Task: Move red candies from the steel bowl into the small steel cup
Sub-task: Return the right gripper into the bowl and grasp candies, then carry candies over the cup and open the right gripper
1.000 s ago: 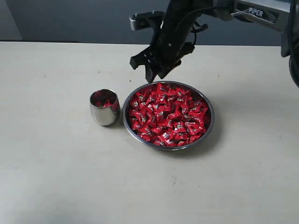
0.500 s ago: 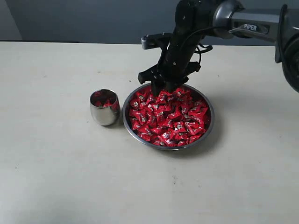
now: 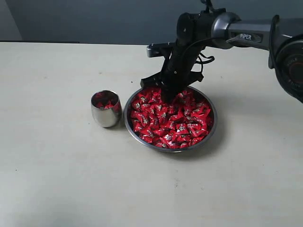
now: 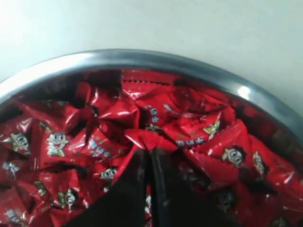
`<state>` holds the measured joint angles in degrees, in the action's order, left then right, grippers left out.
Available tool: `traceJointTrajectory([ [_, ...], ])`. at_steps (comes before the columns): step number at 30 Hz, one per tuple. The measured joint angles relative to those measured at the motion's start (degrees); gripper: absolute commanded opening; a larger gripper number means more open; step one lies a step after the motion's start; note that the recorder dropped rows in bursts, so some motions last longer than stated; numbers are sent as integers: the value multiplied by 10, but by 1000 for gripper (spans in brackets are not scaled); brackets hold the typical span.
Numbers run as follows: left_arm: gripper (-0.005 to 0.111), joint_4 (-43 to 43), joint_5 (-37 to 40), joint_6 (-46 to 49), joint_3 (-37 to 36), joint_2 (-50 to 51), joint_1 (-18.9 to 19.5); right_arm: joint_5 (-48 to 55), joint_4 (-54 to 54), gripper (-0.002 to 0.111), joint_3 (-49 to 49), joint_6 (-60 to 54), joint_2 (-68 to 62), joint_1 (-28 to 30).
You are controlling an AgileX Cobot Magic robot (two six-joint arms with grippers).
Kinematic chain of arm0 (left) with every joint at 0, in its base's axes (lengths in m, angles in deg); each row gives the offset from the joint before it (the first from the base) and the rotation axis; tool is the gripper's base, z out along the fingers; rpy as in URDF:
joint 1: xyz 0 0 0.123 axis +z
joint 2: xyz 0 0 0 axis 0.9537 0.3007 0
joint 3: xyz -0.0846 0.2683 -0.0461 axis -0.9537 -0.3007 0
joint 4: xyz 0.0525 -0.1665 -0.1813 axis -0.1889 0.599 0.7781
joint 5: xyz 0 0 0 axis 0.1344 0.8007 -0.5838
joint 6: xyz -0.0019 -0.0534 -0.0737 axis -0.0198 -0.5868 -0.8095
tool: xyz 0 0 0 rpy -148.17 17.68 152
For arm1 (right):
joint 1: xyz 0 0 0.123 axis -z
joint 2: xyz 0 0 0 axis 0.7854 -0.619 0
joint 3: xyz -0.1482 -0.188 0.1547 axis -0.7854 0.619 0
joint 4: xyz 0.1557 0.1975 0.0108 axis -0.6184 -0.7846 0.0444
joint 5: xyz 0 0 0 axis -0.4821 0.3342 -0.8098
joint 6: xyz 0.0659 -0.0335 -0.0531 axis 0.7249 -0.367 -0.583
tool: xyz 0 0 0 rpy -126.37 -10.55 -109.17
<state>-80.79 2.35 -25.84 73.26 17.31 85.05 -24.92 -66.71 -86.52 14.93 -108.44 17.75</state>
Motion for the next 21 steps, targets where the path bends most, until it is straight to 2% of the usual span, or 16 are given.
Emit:
traceJointTrajectory([
  [9,0,0,0,0,0,0,0,22,-13,0,0,-3,76,0],
  [13,0,0,0,0,0,0,0,24,-152,0,0,-104,93,-3],
  [16,0,0,0,0,0,0,0,15,-227,0,0,-170,94,-30],
  [21,0,0,0,0,0,0,0,-34,-244,0,0,-220,92,-84],
])
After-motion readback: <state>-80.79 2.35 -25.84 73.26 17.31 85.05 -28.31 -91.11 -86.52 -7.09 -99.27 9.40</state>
